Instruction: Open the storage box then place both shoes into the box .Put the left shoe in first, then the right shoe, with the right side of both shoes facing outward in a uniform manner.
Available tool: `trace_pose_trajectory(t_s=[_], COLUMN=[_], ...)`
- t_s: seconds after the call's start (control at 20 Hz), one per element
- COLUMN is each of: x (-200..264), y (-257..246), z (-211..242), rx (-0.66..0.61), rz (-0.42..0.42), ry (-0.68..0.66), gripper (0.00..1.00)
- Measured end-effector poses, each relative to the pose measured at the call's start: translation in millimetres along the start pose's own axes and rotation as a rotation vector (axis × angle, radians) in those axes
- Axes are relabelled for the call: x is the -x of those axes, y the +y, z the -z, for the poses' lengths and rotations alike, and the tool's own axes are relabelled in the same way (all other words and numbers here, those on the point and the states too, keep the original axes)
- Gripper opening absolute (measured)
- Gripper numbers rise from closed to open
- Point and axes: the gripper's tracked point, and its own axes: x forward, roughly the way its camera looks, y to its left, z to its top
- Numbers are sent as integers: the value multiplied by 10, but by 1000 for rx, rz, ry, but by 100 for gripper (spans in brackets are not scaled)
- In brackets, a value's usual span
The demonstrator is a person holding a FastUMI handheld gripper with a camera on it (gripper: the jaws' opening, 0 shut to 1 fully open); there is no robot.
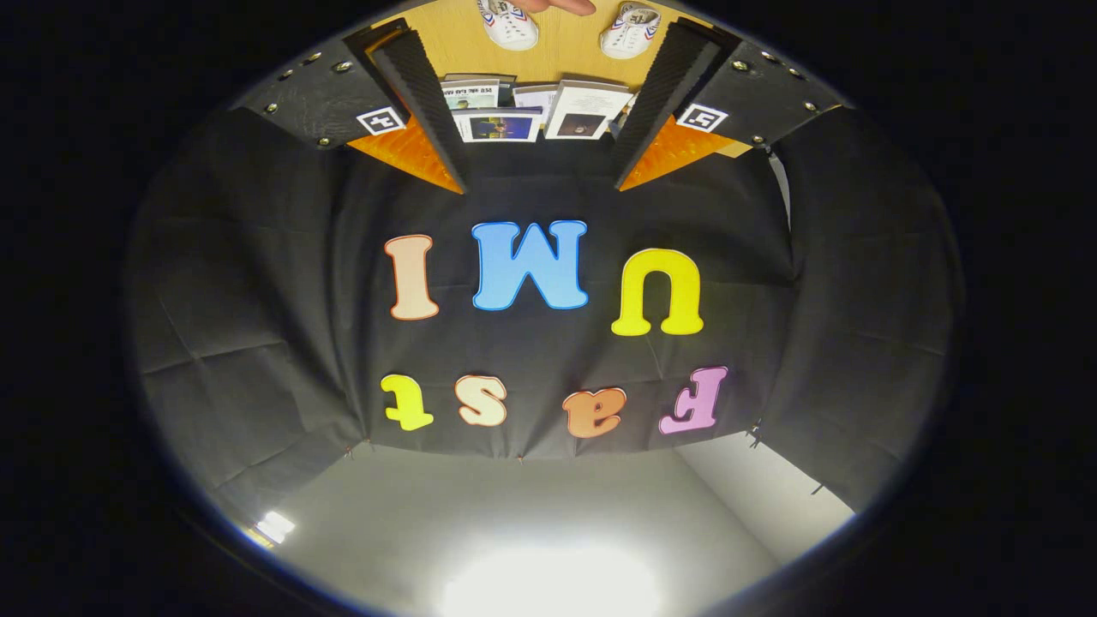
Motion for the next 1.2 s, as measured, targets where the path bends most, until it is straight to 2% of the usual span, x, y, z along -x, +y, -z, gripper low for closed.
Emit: trace_pose_trajectory(t_s=[0.2, 0.45, 0.8, 1.0, 1.2], x=[-57, -308, -520, -522, -513], y=[32, 285, 978, 1441, 1785], z=[156, 467, 1261, 1695, 2054], rx=[-6, -40, -36, -159, -283], rz=[-18, -108, -362, -518, -603], ry=[50, 126, 348, 500, 643], gripper=[99, 99, 99, 99, 99])
